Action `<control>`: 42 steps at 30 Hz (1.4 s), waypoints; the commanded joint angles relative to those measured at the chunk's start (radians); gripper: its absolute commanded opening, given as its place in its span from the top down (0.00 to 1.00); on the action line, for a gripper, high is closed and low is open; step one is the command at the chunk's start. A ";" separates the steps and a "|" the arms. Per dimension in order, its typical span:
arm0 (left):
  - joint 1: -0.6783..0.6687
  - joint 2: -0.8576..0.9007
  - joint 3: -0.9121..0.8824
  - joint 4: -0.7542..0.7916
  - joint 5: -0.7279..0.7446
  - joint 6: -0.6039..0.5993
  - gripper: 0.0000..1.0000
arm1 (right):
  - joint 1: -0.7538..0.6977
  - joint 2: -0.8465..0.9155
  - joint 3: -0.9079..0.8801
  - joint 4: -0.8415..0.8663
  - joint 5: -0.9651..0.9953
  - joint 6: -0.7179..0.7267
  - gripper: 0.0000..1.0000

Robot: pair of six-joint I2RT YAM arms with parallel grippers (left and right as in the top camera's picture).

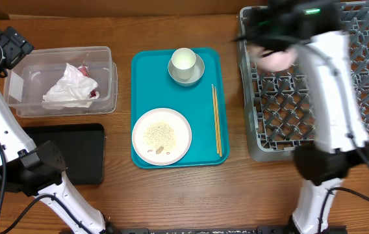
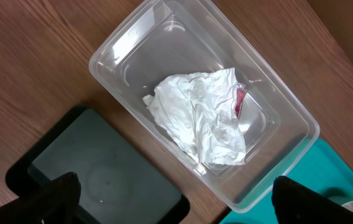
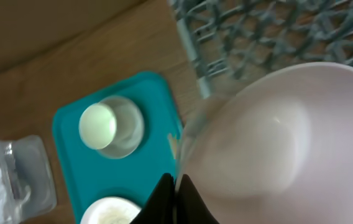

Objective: Sort waste into correct bins and load items into the dishwasher
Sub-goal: 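Lift the pink bowl right and lower it into the grey dish rack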

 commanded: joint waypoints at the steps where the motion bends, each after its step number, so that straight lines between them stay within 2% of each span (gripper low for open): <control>1: -0.001 0.005 0.000 -0.002 -0.006 0.019 0.00 | -0.117 -0.002 0.010 -0.002 -0.208 -0.210 0.96; 11: -0.001 0.005 0.000 -0.002 -0.006 0.019 0.00 | -0.451 0.000 -0.140 0.001 -0.855 -0.575 0.96; 20: -0.001 0.005 0.000 -0.002 -0.006 0.019 0.00 | -0.534 0.000 -0.415 0.020 -1.251 -0.737 0.96; 28: -0.001 0.005 0.000 -0.002 -0.006 0.019 0.00 | -0.534 0.001 -0.646 0.129 -1.300 -0.749 0.96; 34: -0.001 0.005 0.000 -0.002 -0.006 0.019 0.00 | -0.543 0.003 -0.739 0.197 -1.301 -0.744 0.96; 38: -0.001 0.005 0.000 -0.002 -0.006 0.019 0.00 | -0.543 0.005 -0.784 0.299 -1.300 -0.646 0.96; 42: -0.001 0.005 0.000 -0.002 -0.006 0.019 0.00 | -0.545 0.005 -0.794 0.346 -1.291 -0.616 0.96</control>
